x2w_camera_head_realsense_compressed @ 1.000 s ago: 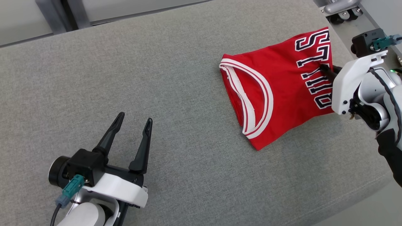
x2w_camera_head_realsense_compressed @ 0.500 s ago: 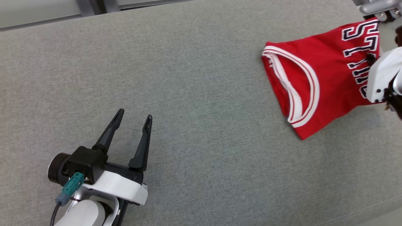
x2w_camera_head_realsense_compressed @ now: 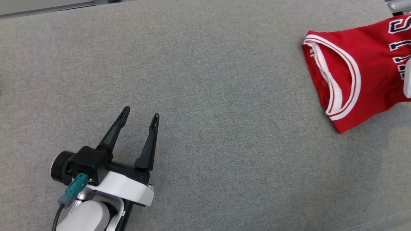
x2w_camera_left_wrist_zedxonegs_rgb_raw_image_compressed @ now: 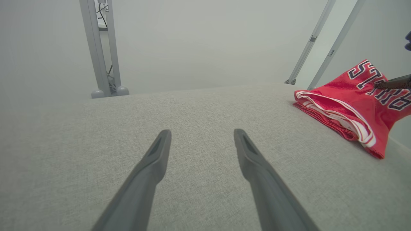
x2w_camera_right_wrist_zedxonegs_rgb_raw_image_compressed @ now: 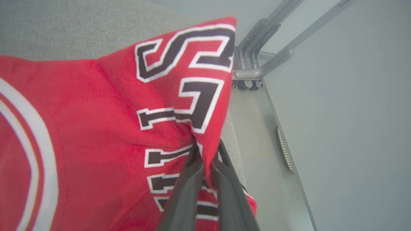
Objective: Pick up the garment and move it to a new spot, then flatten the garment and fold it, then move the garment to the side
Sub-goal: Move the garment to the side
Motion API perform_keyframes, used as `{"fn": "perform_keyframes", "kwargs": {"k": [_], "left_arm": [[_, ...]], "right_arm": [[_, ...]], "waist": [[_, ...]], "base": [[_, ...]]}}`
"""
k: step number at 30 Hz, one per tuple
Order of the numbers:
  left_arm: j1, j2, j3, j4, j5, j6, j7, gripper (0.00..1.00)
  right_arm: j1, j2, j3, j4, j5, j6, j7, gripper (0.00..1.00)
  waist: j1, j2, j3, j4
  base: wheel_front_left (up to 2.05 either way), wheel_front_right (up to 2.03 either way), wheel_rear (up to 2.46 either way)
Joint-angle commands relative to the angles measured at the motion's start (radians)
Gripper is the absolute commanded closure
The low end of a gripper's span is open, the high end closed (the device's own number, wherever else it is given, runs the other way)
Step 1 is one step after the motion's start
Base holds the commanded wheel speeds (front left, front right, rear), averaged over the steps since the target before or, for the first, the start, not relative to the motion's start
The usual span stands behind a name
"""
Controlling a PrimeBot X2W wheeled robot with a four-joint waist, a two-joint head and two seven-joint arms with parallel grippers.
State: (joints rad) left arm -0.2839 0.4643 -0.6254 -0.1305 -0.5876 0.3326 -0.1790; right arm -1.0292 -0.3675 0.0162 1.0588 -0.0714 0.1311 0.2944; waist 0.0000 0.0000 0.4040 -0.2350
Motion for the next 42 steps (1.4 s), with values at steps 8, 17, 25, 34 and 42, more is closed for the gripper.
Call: {"fn": "perform_keyframes", "kwargs": {"k": [8,17,25,34,42], "left_arm": [[-0.036,0.003,-0.005,-0.016,0.015,0.0,0.006,0.0],[-0.036,0.01,-0.006,-0.02,0.016,0.006,0.008,0.0],[-0.035,0.011,-0.008,-0.017,0.013,0.011,0.008,0.0],[-0.007,0.004,-0.008,0.005,-0.007,0.009,-0.008,0.0],[0.073,-0.011,0.015,0.045,-0.052,0.019,-0.043,0.0]], "right_arm": [[0.024,0.0,-0.175,-0.017,-0.183,-0.001,0.036,1.0],[0.065,0.076,-0.341,-0.094,-0.362,-0.001,0.047,0.0],[0.078,0.133,-0.428,-0.139,-0.468,-0.001,0.042,0.0],[0.056,0.189,-0.435,-0.11,-0.509,-0.001,-0.016,0.0],[0.024,0.254,-0.387,0.019,-0.366,-0.001,-0.165,0.0]], "waist": [[0.0,0.0,0.019,0.041],[0.0,0.0,0.025,0.063],[0.0,0.0,0.017,0.064],[0.0,0.0,-0.045,0.044],[0.0,0.0,-0.209,0.039]], "base": [[0.0,0.0,0.0],[0.0,0.0,0.0],[0.0,0.0,0.0],[0.0,0.0,0.0],[0.0,0.0,0.0]]}}
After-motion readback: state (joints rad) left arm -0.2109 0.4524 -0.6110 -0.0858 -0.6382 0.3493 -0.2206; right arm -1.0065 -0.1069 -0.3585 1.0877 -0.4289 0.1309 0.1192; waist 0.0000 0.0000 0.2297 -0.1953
